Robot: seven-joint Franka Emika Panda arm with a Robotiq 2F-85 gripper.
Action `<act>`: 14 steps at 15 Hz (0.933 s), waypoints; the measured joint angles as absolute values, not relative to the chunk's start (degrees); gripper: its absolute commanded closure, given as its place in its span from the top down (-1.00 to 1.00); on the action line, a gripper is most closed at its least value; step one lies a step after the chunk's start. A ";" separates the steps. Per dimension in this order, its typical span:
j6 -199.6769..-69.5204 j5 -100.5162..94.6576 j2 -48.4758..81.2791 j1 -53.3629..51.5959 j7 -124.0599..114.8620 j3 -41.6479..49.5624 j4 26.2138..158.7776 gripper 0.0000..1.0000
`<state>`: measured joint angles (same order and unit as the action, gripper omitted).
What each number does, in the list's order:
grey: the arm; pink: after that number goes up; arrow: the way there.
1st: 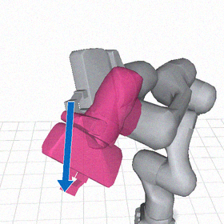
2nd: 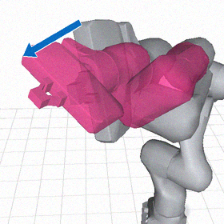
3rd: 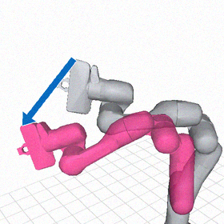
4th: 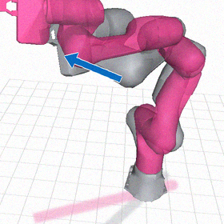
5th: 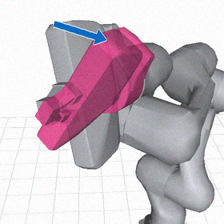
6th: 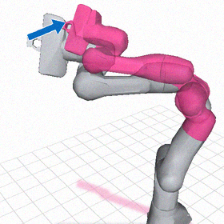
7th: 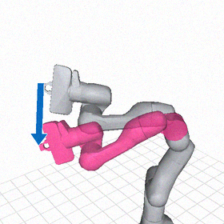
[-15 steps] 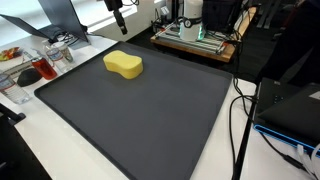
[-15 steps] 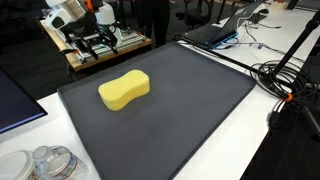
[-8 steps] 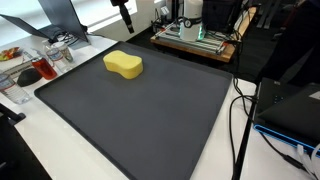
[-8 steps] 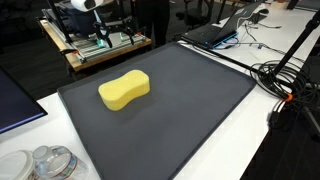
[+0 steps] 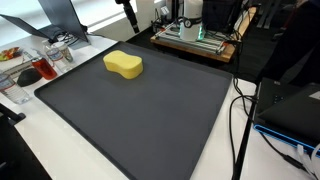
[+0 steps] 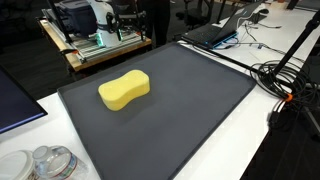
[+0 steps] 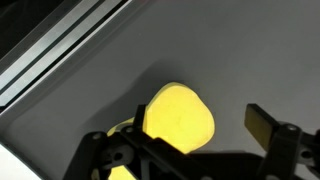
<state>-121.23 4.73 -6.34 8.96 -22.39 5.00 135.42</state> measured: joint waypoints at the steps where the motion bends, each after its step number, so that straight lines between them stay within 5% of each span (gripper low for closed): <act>1: -121.23 4.71 -6.31 8.99 -22.39 5.02 135.42 1.00; 14: -127.73 10.48 3.55 13.39 -10.78 12.62 134.76 1.00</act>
